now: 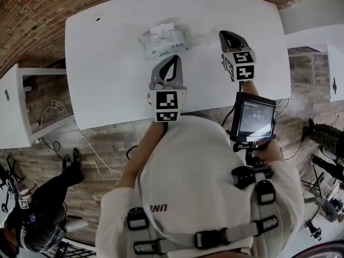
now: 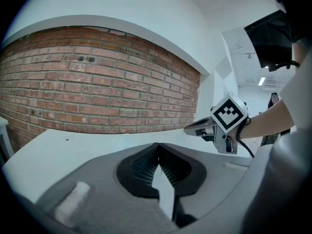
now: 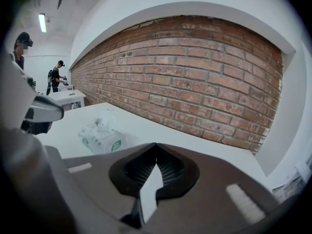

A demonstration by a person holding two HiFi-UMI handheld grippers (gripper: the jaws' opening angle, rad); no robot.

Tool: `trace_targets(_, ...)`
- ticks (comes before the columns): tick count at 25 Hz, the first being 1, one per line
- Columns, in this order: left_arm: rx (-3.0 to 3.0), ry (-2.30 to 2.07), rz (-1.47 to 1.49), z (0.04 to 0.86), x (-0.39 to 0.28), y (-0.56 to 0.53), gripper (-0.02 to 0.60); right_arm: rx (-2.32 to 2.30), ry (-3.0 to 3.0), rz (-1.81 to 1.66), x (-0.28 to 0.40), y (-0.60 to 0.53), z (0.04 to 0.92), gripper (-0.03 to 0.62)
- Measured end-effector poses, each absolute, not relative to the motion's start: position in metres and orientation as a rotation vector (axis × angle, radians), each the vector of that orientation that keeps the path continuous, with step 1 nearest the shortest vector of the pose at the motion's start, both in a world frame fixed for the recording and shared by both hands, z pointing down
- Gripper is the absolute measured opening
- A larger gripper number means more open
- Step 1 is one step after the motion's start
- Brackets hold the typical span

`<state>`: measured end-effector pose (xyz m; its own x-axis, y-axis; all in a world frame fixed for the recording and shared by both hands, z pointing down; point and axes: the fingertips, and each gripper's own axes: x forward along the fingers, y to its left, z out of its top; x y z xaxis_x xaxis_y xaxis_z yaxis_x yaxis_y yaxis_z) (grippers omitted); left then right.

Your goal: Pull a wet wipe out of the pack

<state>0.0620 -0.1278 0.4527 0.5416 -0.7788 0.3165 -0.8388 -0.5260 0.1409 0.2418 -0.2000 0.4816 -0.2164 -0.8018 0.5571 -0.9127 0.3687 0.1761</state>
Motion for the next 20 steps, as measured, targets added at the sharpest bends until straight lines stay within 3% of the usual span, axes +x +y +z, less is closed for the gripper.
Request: trace_targets(20,2.497,-1.366,0.299,0.452,0.060,-0.128,0.002,1.484,-2.066,0.320,0.241,-0.180,0.505,0.012)
